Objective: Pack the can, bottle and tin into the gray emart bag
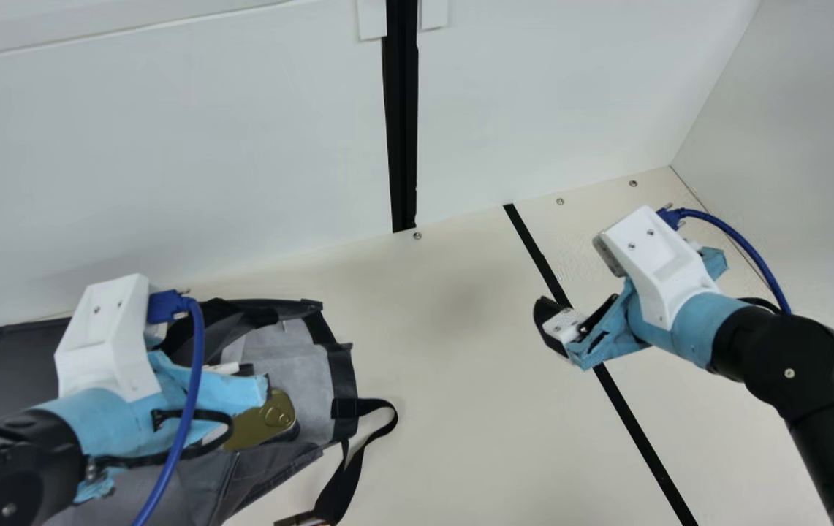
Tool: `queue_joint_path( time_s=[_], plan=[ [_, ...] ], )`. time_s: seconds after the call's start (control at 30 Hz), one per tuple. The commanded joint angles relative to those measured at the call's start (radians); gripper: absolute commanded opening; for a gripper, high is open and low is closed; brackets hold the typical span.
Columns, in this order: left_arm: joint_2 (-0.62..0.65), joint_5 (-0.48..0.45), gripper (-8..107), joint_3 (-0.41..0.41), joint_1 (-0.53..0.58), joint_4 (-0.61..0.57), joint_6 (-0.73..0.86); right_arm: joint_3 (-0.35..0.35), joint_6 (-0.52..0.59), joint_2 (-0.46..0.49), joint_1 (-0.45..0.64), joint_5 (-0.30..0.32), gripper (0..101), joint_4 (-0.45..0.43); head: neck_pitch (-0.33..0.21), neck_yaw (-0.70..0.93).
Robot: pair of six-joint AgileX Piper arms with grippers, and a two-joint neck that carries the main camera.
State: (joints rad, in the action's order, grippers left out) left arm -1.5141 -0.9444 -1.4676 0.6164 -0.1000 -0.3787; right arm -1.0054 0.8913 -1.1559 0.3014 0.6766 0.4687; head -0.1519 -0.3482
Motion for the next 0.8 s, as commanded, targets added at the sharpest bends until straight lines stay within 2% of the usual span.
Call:
queue_joint_path(
  time_s=[0.0,0.4,0.77],
  plan=[
    [0.0,0.0,10,0.0,0.0,0.0,0.0,-0.003,-0.01,0.004,0.012,0.0,91,-0.013,-0.023,-0.001],
    [0.0,0.0,10,0.0,0.0,0.0,0.0,-0.042,-0.117,0.03,0.089,0.022,91,-0.128,-0.023,-0.001],
    [0.0,0.0,10,0.0,0.0,0.0,0.0,-0.093,-0.239,0.047,0.145,0.081,91,-0.248,-0.023,-0.001]
  ],
)
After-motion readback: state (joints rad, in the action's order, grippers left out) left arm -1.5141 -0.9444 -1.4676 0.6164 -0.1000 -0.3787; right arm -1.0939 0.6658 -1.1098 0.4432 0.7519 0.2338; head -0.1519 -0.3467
